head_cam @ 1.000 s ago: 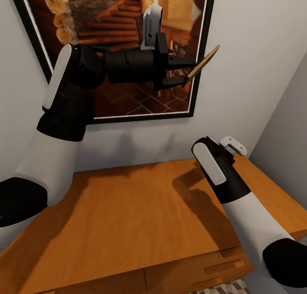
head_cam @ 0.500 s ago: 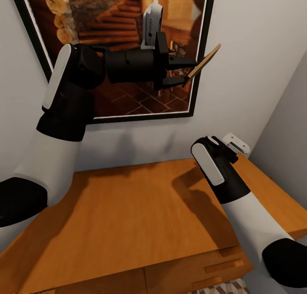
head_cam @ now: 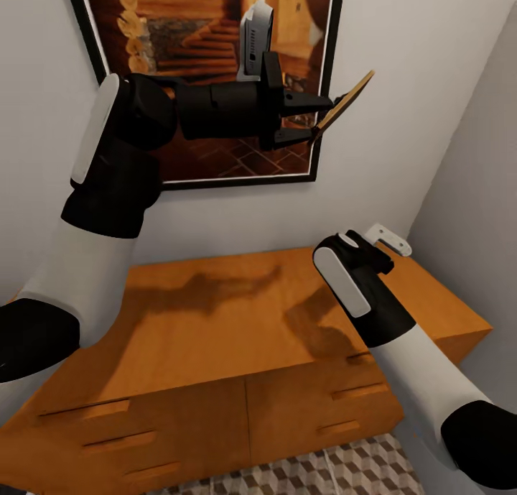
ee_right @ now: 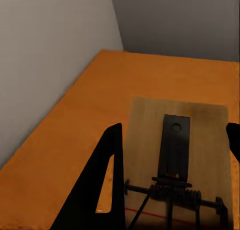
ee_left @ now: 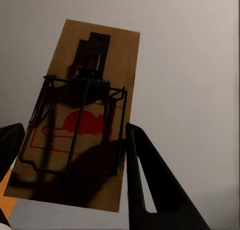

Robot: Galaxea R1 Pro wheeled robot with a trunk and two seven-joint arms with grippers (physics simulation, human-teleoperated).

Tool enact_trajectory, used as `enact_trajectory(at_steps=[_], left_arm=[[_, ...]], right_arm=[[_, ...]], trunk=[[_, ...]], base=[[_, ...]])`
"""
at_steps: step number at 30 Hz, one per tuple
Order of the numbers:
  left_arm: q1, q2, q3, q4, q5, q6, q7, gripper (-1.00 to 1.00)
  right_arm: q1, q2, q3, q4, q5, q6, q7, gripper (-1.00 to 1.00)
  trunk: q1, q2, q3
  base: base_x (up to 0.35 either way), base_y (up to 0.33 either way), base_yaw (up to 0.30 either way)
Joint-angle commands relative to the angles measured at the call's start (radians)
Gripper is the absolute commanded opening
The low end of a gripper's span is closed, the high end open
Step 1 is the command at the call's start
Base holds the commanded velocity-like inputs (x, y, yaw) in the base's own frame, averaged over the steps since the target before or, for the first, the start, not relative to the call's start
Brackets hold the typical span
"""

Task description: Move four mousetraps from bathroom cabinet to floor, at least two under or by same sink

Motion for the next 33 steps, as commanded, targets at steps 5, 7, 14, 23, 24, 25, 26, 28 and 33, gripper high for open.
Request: enact_trajectory(at_steps=[5,7,14,23,24,25,26,28,33], left_arm=[[-0.001,-0.001,0.001,0.000,0.008,0.001,0.009,-1.00],[-0.001,-0.001,0.001,0.000,0.009,0.001,0.009,-1.00],[-0.001,-0.001,-0.001,0.000,0.009,0.001,0.009,-1.00],[0.000,-0.001,-0.002,0.001,0.009,0.001,0.008,-1.00],[0.000,-0.001,-0.002,0.001,0.008,0.001,0.008,-1.00],[0.001,-0.002,-0.003,0.001,0.008,0.001,0.008,-1.00],[0.001,-0.002,-0.003,0.001,0.009,0.001,0.008,-1.00],[0.002,-0.002,-0.004,0.001,0.009,0.001,0.008,-1.00],[0.005,-0.002,-0.006,0.000,0.009,0.001,0.008,-1.00]], right_arm=[[-0.001,-0.001,0.007,-0.001,-0.006,0.008,-0.006,-1.00],[-0.001,-0.001,0.008,-0.001,-0.006,0.008,-0.006,-1.00],[-0.001,0.000,0.009,-0.001,-0.009,0.008,-0.006,-1.00],[-0.001,-0.002,0.010,0.000,-0.017,0.008,-0.006,-1.00],[-0.001,-0.002,0.015,0.001,-0.017,0.008,-0.006,-1.00],[0.000,-0.003,0.031,0.001,-0.017,0.008,-0.006,-1.00],[0.003,-0.003,0.045,0.001,-0.017,0.008,-0.006,-1.00],[0.005,-0.004,0.076,0.001,-0.015,0.008,-0.006,-1.00],[0.011,-0.005,0.109,0.001,-0.015,0.009,-0.006,-1.00]], trunk=[[-0.001,-0.001,-0.001],[-0.001,-0.001,-0.001],[-0.001,-0.001,-0.001],[-0.001,-0.001,-0.001],[-0.001,-0.001,-0.001],[-0.001,-0.001,-0.001],[-0.001,-0.001,-0.001],[-0.001,-0.001,-0.001],[-0.001,-0.001,-0.001]], base=[[-0.111,0.000,0.000],[-0.220,0.000,0.000],[-0.308,0.000,0.000],[-0.334,0.000,0.000],[-0.336,0.000,0.000],[-0.336,0.000,0.000],[-0.336,0.000,0.000],[-0.335,0.000,0.000],[-0.335,0.000,0.000]])
